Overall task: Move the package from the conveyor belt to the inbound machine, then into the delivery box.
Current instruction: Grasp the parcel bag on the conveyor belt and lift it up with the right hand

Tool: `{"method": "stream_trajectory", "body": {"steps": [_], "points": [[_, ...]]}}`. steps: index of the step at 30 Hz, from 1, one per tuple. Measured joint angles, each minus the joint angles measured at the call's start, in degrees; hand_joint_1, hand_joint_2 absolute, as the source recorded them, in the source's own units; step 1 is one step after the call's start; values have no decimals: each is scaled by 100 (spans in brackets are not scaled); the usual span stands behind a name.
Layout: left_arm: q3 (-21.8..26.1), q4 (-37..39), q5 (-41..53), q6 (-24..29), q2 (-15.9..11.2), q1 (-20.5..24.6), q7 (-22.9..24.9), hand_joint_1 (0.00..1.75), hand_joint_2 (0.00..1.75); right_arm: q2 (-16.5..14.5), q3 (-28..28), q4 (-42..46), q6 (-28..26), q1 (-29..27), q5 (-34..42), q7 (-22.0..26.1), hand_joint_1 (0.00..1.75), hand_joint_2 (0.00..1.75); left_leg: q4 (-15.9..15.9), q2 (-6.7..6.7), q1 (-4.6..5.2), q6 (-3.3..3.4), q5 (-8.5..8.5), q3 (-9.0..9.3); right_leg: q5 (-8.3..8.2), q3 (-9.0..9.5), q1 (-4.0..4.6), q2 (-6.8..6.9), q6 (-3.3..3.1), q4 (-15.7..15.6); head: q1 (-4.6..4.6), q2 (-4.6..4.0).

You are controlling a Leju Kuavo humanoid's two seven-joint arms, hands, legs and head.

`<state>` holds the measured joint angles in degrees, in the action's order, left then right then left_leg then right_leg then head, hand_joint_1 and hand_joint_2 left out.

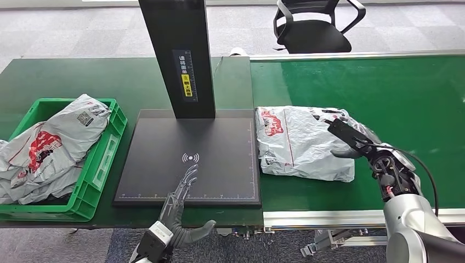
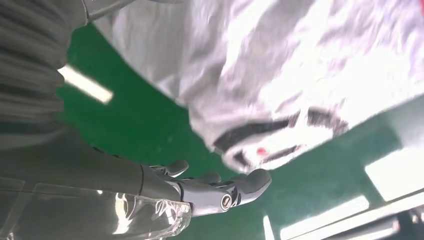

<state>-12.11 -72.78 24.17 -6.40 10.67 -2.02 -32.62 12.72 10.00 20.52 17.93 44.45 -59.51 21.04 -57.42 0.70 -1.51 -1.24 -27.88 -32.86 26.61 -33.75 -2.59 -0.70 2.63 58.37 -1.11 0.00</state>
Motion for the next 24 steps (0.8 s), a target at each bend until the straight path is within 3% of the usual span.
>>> {"method": "stream_trajectory", "body": {"steps": [4, 10, 17, 21, 24], "points": [[7, 142, 0, 4, 2, 95, -30, 0, 175, -182, -5, -142, 752, -41, 11, -51, 0, 175, 0, 0, 0, -1, 1, 1, 0, 0, 0, 0, 0, 0, 0, 0], [9, 220, -14, 37, 2, 115, -20, 0, 175, -367, -63, -311, 1666, -25, -58, -1058, 0, 175, 0, -1, 0, -1, 1, 0, 0, 0, 0, 0, 0, 0, 0, 0], [9, 223, -28, 92, 15, 109, 80, 0, 175, -427, -306, -385, 1934, 25, -298, -1477, 0, 175, 0, -1, 0, -1, 1, 5, 0, 4, 0, 1, 0, -1, -1, 0], [9, 223, -54, 108, 17, 98, 97, 0, 175, -458, -475, -407, 1934, 27, -408, -1537, 170, 175, 0, -1, 0, -1, 1, 10, 0, 9, 0, 1, 0, -1, 0, 0], [9, 223, -57, 109, 17, 84, 101, 0, 175, -471, -567, -410, 1929, 30, -434, -1556, 173, 175, 0, -1, 0, -1, 1, 14, 1, 13, 0, 1, -1, -1, -1, 0]]}}
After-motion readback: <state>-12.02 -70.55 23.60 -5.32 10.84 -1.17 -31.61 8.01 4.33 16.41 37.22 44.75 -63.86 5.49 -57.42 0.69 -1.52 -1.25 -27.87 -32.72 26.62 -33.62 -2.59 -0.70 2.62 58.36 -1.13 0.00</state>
